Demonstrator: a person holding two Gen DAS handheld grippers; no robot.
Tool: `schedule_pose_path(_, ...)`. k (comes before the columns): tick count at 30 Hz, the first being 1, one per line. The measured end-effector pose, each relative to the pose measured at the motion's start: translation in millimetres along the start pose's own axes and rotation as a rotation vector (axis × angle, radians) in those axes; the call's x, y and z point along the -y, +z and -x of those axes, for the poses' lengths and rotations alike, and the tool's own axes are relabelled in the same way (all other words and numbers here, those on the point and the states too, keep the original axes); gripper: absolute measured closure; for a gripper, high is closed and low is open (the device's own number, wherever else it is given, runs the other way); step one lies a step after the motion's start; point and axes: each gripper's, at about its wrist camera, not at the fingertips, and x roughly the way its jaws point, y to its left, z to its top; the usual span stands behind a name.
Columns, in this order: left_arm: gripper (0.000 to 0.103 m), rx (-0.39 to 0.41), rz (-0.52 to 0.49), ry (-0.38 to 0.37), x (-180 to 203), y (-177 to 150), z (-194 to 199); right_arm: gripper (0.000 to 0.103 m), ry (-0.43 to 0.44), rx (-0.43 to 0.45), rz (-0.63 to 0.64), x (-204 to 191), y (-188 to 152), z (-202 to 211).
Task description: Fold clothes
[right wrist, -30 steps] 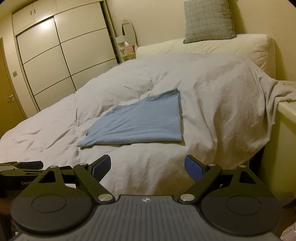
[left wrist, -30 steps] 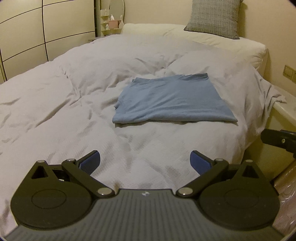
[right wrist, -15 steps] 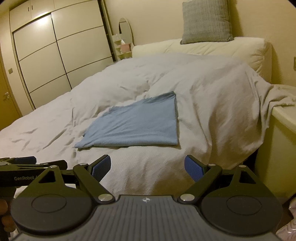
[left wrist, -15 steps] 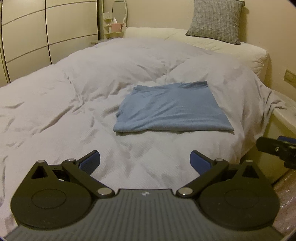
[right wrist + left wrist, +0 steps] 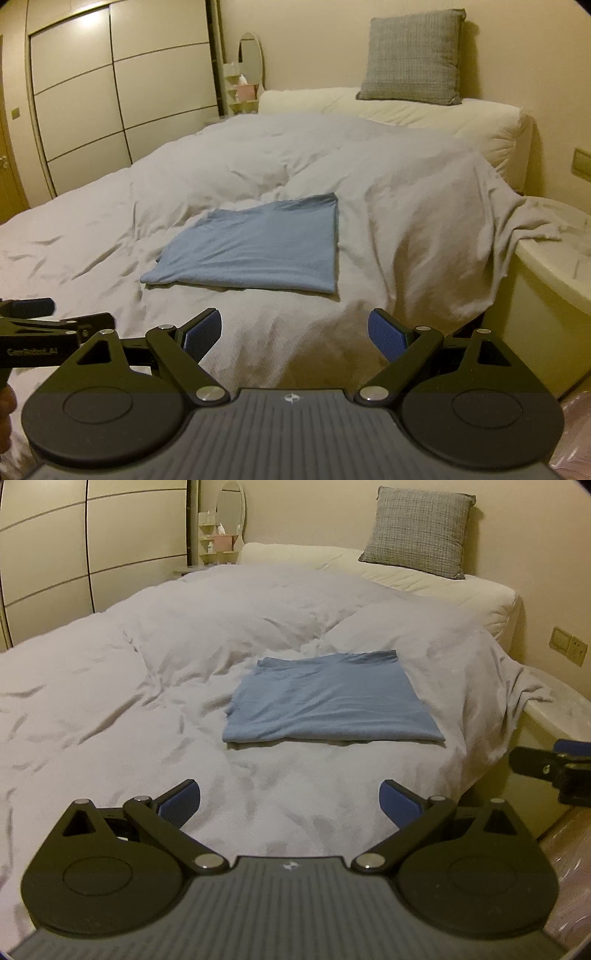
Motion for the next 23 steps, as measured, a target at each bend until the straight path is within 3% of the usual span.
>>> schedule_pose_path(23, 0.001, 0.049, -0.048, 0.009, 7, -5, 40, 0.014, 0.034, -0.005, -0.034, -4, 4, 34)
